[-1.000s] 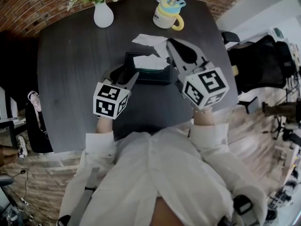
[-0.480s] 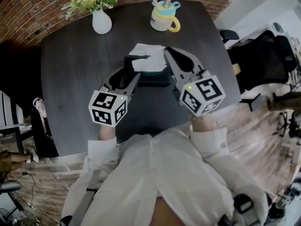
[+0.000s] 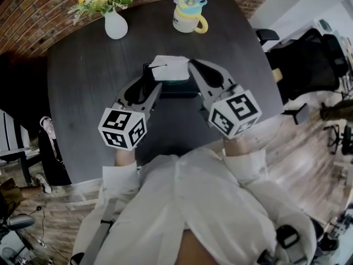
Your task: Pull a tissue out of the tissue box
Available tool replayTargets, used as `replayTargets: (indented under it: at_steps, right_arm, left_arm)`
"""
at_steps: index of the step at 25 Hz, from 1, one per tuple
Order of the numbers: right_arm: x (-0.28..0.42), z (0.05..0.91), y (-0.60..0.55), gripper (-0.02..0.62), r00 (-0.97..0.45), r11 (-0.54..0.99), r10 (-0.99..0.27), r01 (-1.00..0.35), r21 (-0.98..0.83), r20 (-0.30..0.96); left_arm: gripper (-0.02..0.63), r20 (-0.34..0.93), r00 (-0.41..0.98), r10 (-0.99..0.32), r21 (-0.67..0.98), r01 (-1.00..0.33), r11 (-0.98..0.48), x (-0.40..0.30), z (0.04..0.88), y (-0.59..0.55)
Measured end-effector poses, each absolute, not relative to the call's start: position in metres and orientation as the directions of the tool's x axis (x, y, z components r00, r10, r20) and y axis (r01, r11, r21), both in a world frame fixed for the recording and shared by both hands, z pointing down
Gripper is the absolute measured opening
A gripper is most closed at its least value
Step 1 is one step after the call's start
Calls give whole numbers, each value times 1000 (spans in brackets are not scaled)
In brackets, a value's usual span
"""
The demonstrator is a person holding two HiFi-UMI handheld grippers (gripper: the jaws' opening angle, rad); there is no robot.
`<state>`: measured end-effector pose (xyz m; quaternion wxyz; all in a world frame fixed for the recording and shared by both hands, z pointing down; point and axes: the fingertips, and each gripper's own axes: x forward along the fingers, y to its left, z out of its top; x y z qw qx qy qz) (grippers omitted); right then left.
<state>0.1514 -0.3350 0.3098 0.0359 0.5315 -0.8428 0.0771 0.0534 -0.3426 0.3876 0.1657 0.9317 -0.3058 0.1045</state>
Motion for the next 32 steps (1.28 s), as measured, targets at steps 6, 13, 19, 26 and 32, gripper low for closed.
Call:
replayTargets:
  at_steps: [6, 13, 19, 26, 32]
  right_arm:
    - [147, 322, -328, 6, -443, 432, -880, -896, -103, 169]
    - [147, 326, -328, 6, -447, 433, -877, -894, -113, 174]
    - [147, 329, -329, 6, -458, 444, -871, -889, -114, 181]
    - [151, 329, -331, 6, -484, 478, -850, -875, -83, 208]
    - [150, 330, -333, 6, -520, 529, -817, -848, -32, 251]
  left_arm:
    - [192, 294, 785, -545, 253, -614, -748, 52, 386, -343]
    - [191, 306, 784, -540, 252, -614, -748, 53, 389, -342]
    - [186, 310, 785, -536, 253, -611, -750, 55, 390, -341]
    - [186, 311, 785, -536, 257, -613, -747, 53, 389, -341]
    - [154, 294, 789, -539, 250, -608, -754, 53, 387, -340]
